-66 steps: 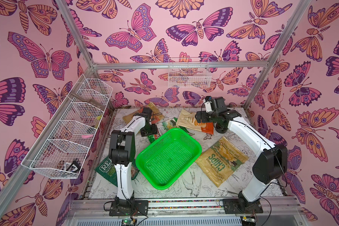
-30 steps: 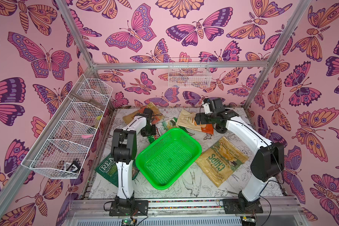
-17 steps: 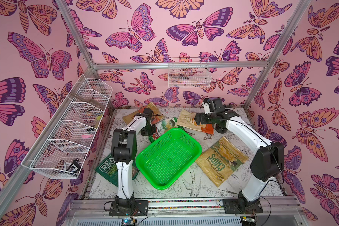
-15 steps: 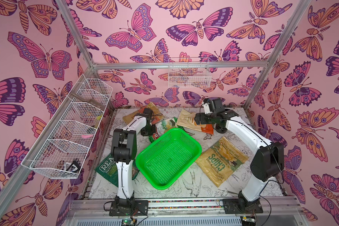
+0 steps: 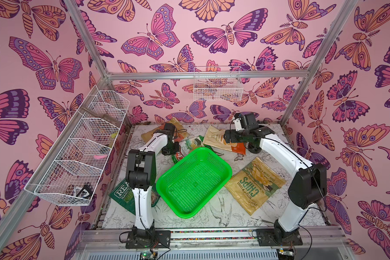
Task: Put the potato chips into the basket
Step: Pick up the potato chip from the center of the board, then place the potato chip in the basket.
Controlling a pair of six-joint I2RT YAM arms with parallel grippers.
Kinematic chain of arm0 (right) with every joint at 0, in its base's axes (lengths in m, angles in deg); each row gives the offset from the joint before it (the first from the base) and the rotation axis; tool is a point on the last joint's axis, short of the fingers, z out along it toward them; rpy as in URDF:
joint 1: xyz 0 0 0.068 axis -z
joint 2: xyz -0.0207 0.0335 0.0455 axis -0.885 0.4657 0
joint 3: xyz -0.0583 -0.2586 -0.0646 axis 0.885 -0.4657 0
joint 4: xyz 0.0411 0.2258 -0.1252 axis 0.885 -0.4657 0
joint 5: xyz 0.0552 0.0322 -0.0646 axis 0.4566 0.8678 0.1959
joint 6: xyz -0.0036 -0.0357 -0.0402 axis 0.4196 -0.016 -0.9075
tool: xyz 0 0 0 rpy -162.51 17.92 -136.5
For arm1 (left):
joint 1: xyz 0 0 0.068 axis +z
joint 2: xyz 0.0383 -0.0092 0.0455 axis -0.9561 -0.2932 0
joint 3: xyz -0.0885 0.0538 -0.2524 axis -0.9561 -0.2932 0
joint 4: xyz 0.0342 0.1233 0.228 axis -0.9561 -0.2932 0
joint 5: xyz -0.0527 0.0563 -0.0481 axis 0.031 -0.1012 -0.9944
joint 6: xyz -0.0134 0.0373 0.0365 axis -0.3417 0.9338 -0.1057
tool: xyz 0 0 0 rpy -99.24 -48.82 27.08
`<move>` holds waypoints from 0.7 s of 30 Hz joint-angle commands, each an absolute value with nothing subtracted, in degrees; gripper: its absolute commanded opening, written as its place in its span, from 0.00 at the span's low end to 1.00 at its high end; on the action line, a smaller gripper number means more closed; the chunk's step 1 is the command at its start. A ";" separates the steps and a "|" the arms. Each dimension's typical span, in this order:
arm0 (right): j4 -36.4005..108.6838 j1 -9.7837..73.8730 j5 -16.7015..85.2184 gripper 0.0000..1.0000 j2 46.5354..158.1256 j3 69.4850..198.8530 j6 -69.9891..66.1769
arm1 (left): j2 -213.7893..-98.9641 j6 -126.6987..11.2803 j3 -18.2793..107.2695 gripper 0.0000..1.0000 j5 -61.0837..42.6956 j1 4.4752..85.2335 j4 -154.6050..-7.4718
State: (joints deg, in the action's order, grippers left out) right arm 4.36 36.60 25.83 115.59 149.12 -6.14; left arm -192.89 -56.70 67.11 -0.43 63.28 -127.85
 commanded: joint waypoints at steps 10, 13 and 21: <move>7.69 36.32 24.28 0.92 112.27 147.65 -4.98 | -178.71 -57.70 63.55 0.00 0.41 62.67 -124.00; 9.33 36.31 23.88 0.92 111.49 146.32 -4.28 | -175.04 -57.89 61.48 0.00 1.73 62.57 -122.72; 11.24 36.32 24.46 0.92 111.70 146.01 -2.70 | -169.19 -58.70 60.01 0.00 1.80 62.35 -121.63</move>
State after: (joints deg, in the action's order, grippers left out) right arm 9.83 36.60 24.89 112.82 146.01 -4.02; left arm -171.80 -57.68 61.01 1.54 62.76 -124.05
